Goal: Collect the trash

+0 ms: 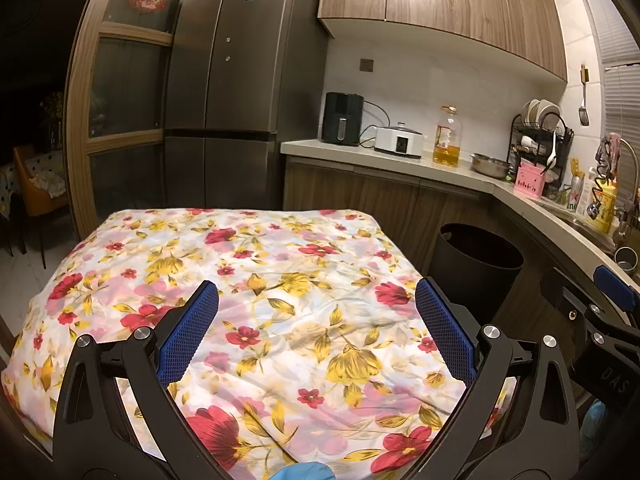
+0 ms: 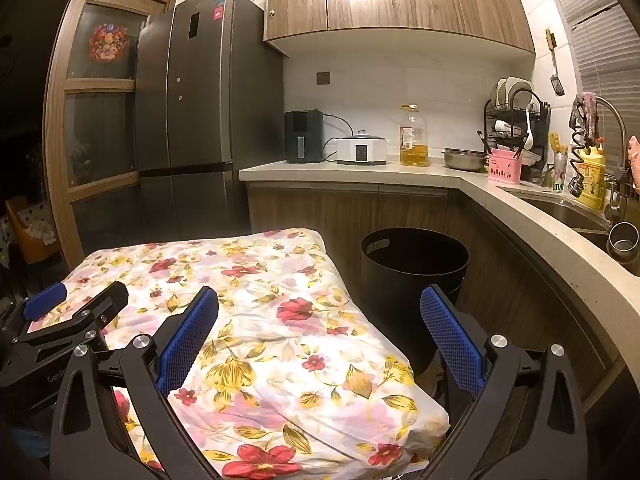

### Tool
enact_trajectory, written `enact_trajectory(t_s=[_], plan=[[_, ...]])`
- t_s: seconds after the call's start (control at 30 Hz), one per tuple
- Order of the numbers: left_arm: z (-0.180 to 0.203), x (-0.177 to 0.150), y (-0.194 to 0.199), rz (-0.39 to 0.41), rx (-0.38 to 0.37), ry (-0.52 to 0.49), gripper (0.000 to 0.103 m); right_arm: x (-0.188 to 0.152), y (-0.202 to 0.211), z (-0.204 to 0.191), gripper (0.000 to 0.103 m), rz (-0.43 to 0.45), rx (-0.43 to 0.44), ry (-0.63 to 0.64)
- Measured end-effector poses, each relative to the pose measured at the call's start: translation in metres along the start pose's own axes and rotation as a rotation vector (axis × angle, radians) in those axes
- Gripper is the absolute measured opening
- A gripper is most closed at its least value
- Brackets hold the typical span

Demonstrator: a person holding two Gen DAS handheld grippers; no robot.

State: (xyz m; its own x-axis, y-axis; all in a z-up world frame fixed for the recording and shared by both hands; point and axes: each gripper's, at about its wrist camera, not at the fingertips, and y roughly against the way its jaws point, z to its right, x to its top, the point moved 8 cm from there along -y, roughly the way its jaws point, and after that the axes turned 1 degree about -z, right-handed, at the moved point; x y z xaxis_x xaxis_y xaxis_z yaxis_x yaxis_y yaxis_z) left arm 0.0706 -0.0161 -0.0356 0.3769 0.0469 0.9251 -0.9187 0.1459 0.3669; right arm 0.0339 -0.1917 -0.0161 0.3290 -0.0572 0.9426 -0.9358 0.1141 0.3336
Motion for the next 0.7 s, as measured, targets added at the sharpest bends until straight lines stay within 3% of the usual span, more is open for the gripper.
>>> enact_trajectory(t_s=[0.7], plan=[[0.0013,0.0003,0.0012,-0.002,-0.003,0.001,0.097,0.0001,0.0004,0.0015,0.097,0.001,0.001,-0.006]])
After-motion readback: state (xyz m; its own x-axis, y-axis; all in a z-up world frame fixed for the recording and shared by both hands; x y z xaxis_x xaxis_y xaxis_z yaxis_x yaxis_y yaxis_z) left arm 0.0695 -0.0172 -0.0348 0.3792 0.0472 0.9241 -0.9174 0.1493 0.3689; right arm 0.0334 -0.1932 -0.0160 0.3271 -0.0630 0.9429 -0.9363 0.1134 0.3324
